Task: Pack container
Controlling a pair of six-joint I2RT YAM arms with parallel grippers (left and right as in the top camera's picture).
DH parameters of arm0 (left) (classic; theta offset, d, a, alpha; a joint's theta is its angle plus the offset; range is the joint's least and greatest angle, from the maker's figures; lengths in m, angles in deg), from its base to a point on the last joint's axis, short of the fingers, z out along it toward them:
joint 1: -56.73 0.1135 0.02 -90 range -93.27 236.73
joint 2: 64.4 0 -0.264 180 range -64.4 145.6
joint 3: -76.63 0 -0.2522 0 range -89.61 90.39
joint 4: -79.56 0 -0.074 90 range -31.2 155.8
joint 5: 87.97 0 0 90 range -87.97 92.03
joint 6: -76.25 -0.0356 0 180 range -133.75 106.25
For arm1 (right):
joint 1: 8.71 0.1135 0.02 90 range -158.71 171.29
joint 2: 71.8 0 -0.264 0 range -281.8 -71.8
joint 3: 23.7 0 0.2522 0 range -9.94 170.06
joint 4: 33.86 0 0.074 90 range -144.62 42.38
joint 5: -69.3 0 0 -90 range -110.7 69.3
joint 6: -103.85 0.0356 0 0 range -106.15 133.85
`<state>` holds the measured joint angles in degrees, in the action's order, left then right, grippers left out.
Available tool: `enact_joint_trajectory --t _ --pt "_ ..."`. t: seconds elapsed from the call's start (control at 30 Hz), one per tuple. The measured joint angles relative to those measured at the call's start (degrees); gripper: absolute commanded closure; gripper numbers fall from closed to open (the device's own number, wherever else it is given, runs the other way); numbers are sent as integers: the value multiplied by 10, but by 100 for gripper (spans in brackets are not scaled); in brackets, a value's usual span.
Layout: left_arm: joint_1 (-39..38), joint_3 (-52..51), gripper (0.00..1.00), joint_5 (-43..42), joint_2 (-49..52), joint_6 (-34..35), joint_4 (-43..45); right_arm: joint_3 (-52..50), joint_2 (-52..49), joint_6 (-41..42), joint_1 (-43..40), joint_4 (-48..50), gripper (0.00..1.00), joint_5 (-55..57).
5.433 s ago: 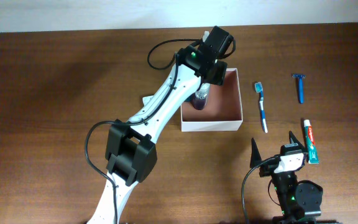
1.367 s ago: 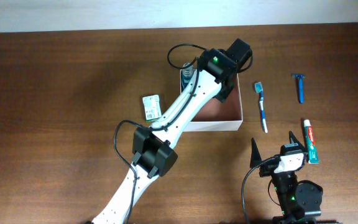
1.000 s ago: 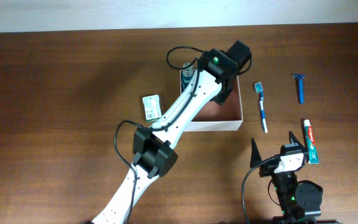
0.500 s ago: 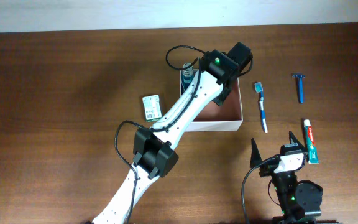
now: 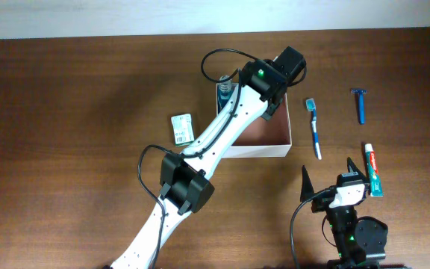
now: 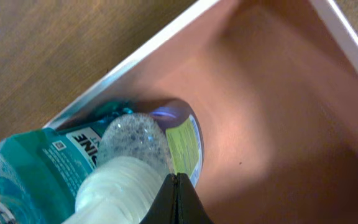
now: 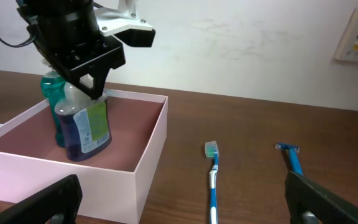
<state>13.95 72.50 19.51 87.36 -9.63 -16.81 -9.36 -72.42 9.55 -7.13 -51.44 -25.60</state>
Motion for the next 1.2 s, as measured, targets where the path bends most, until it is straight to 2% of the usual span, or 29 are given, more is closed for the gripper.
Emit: enact_joint_trajectory --t 0.23,0.47,0.83,1.2 --pt "0 0 99 4 0 0 18 0 0 0 0 0 2 0" --pt "-5 5 99 6 0 0 -23 0 0 0 0 0 2 0" --pt "-19 169 99 6 -2 0 -99 0 0 0 0 0 1 0" --pt "-17 173 99 8 -3 16 -139 0 0 0 0 0 1 0"
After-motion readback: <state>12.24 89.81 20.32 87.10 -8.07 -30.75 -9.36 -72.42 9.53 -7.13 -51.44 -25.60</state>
